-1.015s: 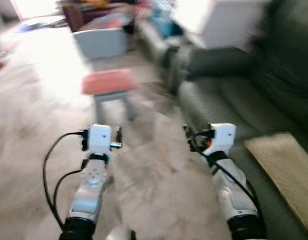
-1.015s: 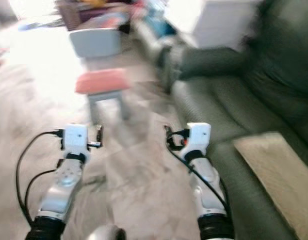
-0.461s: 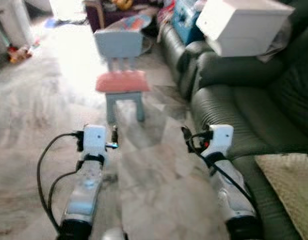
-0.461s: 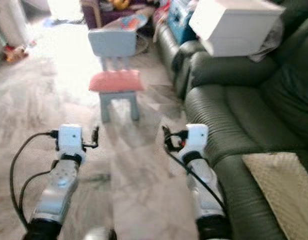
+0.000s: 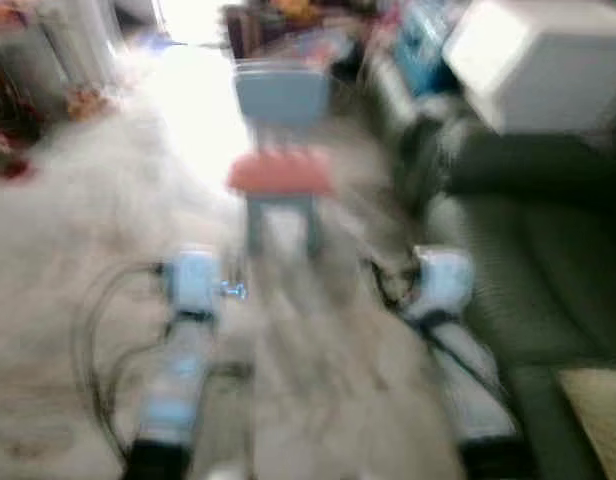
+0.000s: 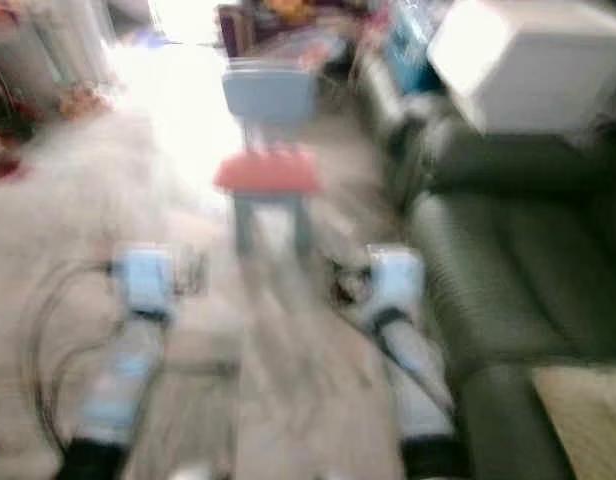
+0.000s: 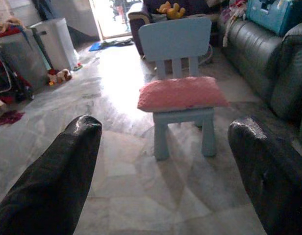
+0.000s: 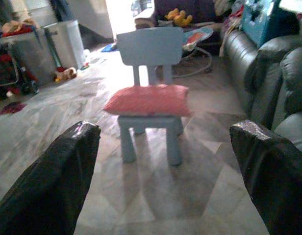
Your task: Move the pillow to the sofa
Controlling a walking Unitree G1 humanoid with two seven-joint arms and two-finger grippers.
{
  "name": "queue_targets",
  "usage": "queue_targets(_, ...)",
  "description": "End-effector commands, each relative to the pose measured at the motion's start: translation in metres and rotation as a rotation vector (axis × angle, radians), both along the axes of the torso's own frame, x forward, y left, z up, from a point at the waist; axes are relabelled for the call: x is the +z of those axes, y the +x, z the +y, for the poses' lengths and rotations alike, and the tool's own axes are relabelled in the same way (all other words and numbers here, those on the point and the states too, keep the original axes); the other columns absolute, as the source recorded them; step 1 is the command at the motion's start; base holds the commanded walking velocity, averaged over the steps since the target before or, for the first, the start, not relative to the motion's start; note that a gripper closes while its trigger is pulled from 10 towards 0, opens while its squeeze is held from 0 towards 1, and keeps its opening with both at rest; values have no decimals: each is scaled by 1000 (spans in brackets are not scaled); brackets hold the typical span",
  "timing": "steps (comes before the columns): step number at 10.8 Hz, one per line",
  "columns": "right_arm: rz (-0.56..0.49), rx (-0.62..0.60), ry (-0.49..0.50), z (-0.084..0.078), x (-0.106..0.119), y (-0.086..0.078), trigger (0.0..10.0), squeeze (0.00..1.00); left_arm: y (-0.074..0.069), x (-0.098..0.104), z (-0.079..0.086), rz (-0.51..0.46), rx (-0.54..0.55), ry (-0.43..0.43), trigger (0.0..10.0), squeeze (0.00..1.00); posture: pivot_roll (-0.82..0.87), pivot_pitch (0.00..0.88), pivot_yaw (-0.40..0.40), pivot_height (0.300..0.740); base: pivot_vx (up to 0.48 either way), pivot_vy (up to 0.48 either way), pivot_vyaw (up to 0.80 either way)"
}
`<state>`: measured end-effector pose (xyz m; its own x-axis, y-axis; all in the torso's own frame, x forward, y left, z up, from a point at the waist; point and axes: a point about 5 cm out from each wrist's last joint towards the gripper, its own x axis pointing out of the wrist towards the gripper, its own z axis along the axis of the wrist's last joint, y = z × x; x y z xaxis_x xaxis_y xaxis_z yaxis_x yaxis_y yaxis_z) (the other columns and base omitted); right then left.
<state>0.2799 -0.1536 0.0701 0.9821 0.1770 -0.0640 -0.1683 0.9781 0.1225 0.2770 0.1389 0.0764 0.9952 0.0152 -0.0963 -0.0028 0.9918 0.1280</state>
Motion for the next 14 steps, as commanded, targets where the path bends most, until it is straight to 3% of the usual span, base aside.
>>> queue_targets(1, -25, 20, 19, 8, 6, 4, 10000, 0, 2, 2, 10, -6, 20, 16, 10000, 0, -16, 0, -26, 740, 352, 289, 0)
queue_targets(8, -18, 12, 12, 6, 5, 4, 10000, 0, 2, 1, 9, -2, 21, 21, 10000, 0, -19, 0, -26, 740, 339, 339, 0)
queue_targets(14, -23, 6, 11, 5, 6, 5, 10000, 0, 2, -1, 4, 14, 6, 37, 10000, 0, -19, 0, -23, 740, 469, 0, 0)
